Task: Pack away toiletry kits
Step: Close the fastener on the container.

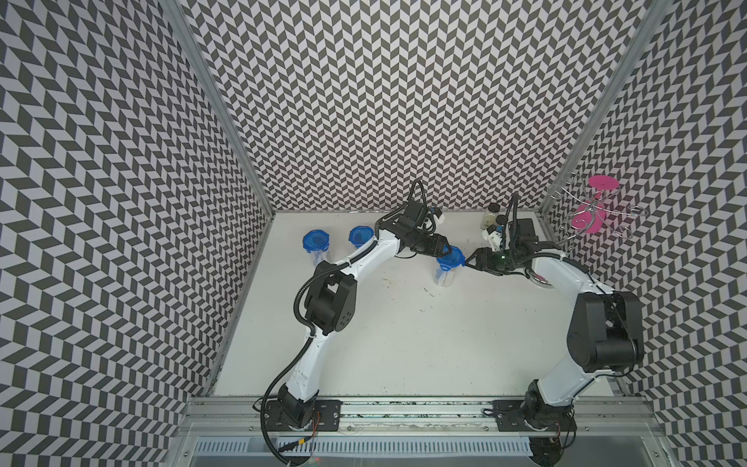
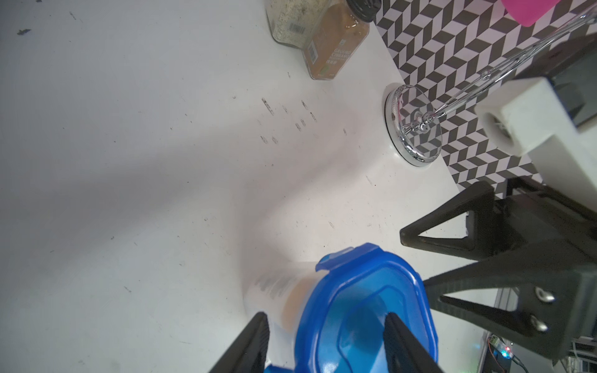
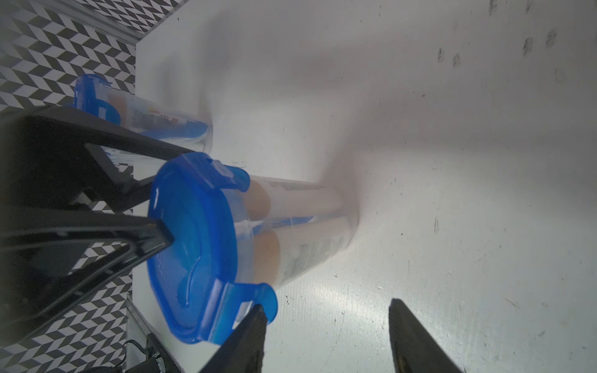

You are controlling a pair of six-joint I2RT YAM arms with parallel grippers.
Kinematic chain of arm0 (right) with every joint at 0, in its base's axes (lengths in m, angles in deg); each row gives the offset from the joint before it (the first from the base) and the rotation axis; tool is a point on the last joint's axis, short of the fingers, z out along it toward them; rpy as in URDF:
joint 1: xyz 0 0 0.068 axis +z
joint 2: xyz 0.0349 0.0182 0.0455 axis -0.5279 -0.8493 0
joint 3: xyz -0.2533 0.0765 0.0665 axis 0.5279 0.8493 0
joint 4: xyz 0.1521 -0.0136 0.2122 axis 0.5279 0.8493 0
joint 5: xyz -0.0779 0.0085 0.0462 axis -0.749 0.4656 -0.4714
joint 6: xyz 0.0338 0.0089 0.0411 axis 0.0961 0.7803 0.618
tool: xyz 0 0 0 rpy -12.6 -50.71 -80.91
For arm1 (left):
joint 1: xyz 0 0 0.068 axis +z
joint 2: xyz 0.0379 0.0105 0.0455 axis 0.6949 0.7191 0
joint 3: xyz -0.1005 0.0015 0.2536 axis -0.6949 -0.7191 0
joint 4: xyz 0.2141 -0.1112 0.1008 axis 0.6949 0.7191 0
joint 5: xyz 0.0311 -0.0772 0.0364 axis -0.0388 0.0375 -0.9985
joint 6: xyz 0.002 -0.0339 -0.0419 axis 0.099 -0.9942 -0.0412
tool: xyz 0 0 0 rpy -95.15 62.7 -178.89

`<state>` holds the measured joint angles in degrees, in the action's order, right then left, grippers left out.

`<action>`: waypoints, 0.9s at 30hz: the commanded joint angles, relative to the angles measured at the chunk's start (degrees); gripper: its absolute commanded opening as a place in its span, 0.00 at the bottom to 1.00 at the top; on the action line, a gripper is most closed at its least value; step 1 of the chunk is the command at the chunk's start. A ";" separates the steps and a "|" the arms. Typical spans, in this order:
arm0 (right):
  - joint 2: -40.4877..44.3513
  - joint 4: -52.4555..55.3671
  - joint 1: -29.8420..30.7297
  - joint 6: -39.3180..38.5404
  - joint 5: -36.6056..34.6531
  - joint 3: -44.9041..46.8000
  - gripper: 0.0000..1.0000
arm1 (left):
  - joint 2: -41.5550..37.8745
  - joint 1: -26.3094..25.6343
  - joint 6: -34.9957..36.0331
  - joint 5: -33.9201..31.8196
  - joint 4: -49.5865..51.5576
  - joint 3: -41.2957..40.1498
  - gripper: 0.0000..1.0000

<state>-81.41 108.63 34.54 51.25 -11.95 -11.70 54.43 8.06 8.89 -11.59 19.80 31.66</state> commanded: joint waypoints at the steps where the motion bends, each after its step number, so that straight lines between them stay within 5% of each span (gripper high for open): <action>1: -0.52 -3.91 1.01 1.13 2.93 0.69 0.59 | -2.31 -0.95 -2.47 2.77 -1.94 -2.58 0.59; 27: 1.15 -17.12 2.29 7.72 11.88 5.64 0.59 | -4.47 -1.38 -10.72 7.55 -10.96 -10.32 0.57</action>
<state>-81.36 96.91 35.05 58.00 -3.86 -5.89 52.10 8.54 -0.24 -6.82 9.64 22.85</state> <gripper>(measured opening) 0.590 0.571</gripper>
